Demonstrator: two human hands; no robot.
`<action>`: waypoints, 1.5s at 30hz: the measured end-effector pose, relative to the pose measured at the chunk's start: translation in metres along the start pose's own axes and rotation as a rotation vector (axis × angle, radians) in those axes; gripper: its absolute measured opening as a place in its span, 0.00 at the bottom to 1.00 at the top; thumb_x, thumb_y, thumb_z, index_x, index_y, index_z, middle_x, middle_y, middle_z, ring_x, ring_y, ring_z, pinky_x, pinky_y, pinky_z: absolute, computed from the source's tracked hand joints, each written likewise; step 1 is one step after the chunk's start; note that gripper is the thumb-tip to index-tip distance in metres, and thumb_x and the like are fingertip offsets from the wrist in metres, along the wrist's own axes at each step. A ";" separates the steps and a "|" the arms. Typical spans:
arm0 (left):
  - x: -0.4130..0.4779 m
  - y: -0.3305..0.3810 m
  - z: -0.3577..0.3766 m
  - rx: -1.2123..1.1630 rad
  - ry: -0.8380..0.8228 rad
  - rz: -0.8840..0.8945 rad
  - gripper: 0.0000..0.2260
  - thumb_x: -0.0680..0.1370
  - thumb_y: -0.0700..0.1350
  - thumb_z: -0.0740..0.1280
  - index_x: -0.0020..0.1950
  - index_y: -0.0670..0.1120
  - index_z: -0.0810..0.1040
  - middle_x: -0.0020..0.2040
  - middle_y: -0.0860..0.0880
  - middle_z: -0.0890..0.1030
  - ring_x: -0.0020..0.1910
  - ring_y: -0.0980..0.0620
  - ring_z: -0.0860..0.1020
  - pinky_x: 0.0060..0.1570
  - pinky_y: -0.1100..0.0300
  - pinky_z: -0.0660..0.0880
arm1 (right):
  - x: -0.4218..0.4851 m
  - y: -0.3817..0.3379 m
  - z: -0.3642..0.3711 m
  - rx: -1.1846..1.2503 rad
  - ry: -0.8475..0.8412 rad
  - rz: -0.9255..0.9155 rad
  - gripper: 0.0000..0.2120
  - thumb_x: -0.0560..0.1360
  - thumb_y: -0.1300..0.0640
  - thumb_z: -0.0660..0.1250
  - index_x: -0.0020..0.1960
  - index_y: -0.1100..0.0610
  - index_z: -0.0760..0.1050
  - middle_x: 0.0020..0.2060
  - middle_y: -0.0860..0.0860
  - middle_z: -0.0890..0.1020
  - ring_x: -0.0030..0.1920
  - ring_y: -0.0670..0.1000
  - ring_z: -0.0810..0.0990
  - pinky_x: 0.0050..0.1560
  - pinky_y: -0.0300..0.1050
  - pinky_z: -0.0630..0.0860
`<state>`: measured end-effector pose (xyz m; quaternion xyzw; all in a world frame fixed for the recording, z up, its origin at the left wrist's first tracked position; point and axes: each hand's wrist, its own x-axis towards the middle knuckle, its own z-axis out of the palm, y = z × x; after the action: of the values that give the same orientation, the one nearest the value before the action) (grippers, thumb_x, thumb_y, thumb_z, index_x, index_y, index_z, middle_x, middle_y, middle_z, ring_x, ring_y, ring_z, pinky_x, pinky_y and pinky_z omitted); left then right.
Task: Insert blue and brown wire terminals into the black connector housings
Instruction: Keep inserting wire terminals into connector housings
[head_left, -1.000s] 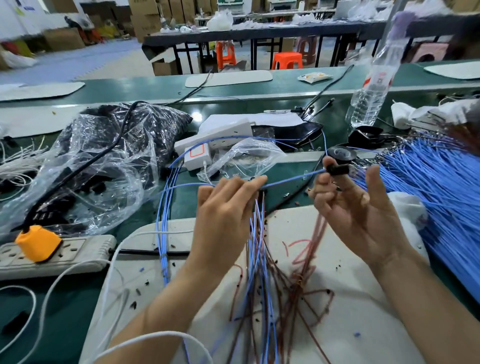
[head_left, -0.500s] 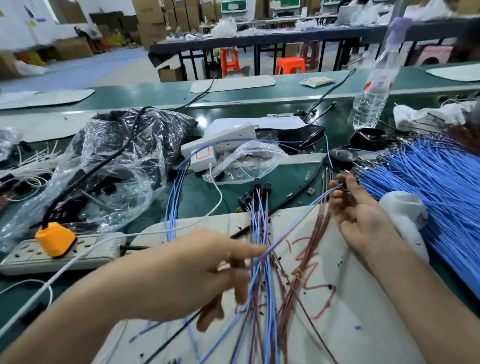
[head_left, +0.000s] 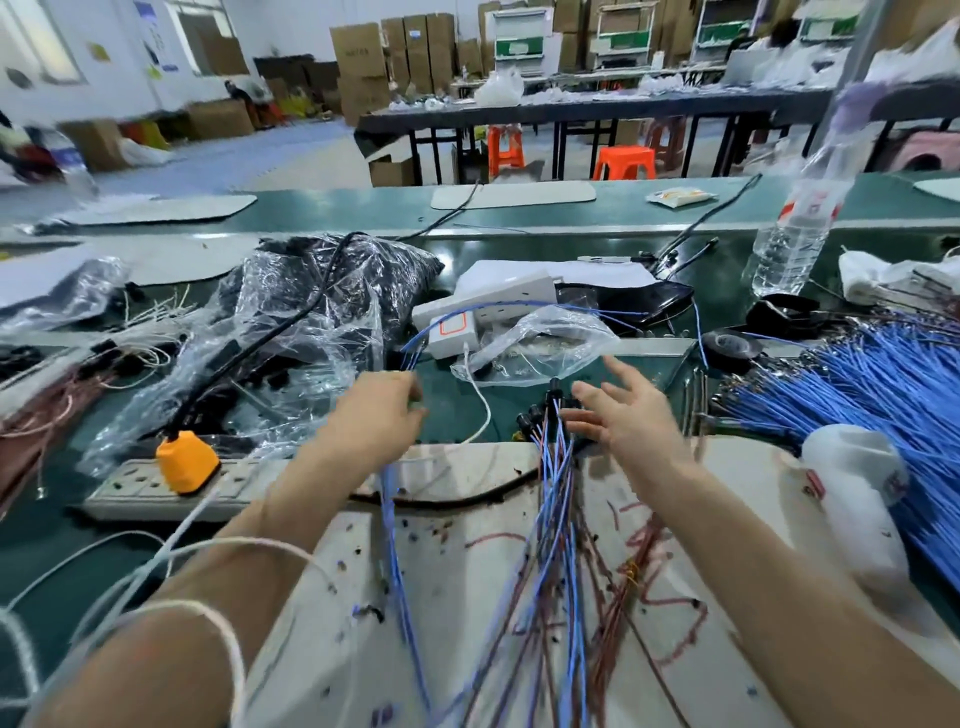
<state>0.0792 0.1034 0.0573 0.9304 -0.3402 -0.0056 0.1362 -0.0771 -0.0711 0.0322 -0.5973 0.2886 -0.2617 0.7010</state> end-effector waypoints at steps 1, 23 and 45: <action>0.007 -0.006 0.003 0.093 -0.073 -0.060 0.10 0.77 0.42 0.65 0.58 0.41 0.76 0.55 0.42 0.79 0.55 0.44 0.77 0.52 0.56 0.72 | -0.004 0.006 0.004 -0.073 0.033 -0.051 0.28 0.77 0.61 0.67 0.75 0.53 0.62 0.56 0.47 0.76 0.41 0.50 0.84 0.46 0.48 0.82; -0.044 0.053 -0.024 -0.114 0.157 0.088 0.03 0.77 0.45 0.66 0.48 0.53 0.77 0.48 0.49 0.81 0.48 0.46 0.79 0.50 0.51 0.76 | -0.034 0.022 0.016 -0.128 -0.175 -0.320 0.15 0.70 0.44 0.65 0.46 0.54 0.83 0.28 0.51 0.81 0.25 0.44 0.72 0.28 0.36 0.69; 0.004 -0.033 -0.020 -0.289 0.283 -0.225 0.12 0.79 0.47 0.64 0.45 0.40 0.81 0.42 0.41 0.81 0.41 0.46 0.77 0.40 0.57 0.69 | 0.001 0.001 -0.048 0.709 0.224 -0.005 0.13 0.83 0.56 0.55 0.48 0.61 0.76 0.35 0.54 0.85 0.37 0.48 0.85 0.36 0.35 0.79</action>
<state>0.1047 0.1300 0.0688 0.9248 -0.2077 0.0610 0.3129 -0.1104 -0.1045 0.0251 -0.2857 0.2537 -0.4108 0.8278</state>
